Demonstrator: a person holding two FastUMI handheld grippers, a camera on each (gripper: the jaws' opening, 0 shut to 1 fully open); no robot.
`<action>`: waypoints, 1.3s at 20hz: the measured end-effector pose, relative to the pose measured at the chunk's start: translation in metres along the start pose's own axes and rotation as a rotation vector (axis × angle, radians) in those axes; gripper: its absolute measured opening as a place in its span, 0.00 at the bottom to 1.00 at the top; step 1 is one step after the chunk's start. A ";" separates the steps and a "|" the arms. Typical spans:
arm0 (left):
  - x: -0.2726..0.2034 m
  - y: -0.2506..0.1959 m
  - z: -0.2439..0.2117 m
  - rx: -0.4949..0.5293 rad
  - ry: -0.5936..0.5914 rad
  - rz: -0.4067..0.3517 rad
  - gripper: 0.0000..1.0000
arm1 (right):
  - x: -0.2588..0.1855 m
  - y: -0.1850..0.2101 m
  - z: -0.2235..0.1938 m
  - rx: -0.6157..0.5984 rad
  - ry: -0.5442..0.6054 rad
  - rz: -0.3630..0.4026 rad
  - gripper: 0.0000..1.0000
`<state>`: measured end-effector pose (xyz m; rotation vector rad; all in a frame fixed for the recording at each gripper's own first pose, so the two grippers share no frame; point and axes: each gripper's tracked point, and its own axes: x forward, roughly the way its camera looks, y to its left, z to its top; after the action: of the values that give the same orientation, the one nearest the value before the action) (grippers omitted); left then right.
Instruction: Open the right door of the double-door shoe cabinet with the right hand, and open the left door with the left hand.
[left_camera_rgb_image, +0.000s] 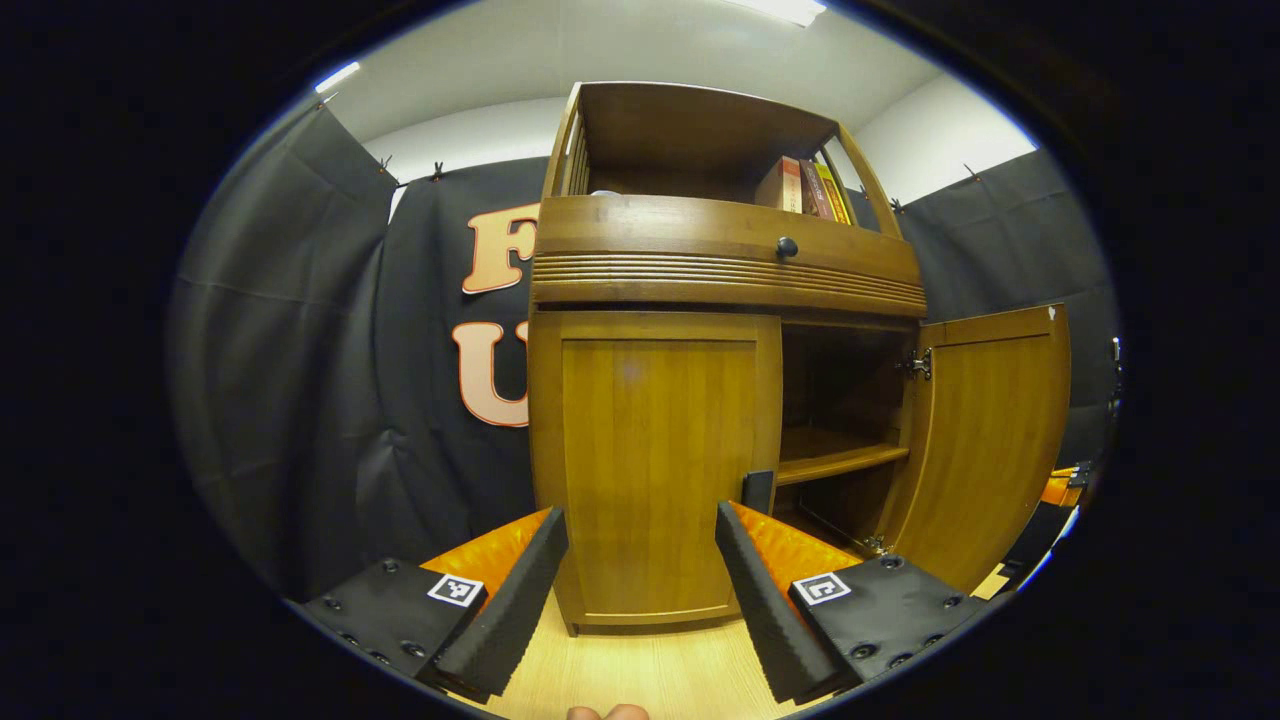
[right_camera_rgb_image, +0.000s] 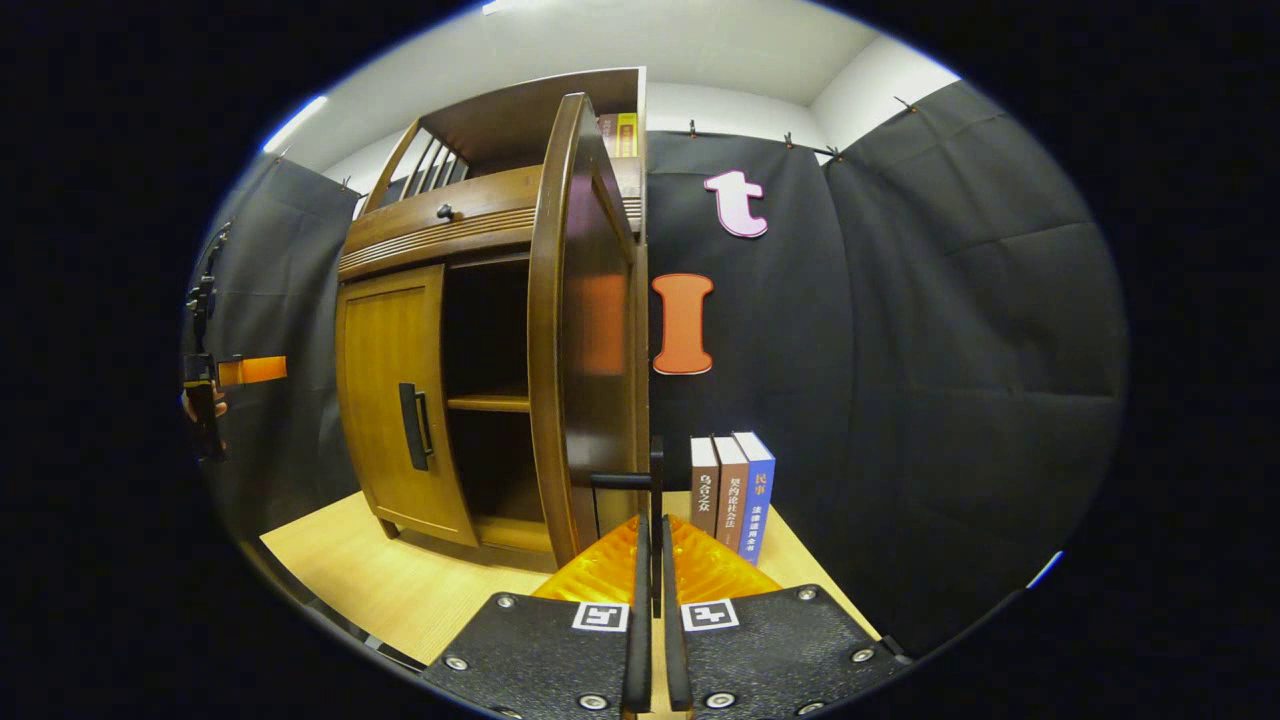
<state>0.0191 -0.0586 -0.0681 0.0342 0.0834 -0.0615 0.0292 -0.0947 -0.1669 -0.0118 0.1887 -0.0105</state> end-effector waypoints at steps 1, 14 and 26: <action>0.002 -0.004 -0.001 0.000 0.002 -0.005 0.95 | 0.001 -0.006 0.000 -0.005 -0.003 -0.010 0.05; 0.034 -0.060 -0.014 -0.014 -0.001 -0.071 0.96 | -0.003 -0.027 -0.002 0.041 -0.006 0.016 0.06; 0.080 -0.100 -0.046 -0.003 0.036 -0.106 0.98 | -0.031 -0.043 0.021 0.028 -0.057 -0.106 0.31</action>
<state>0.0886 -0.1614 -0.1238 0.0275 0.1215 -0.1671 0.0019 -0.1368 -0.1401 0.0055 0.1311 -0.1179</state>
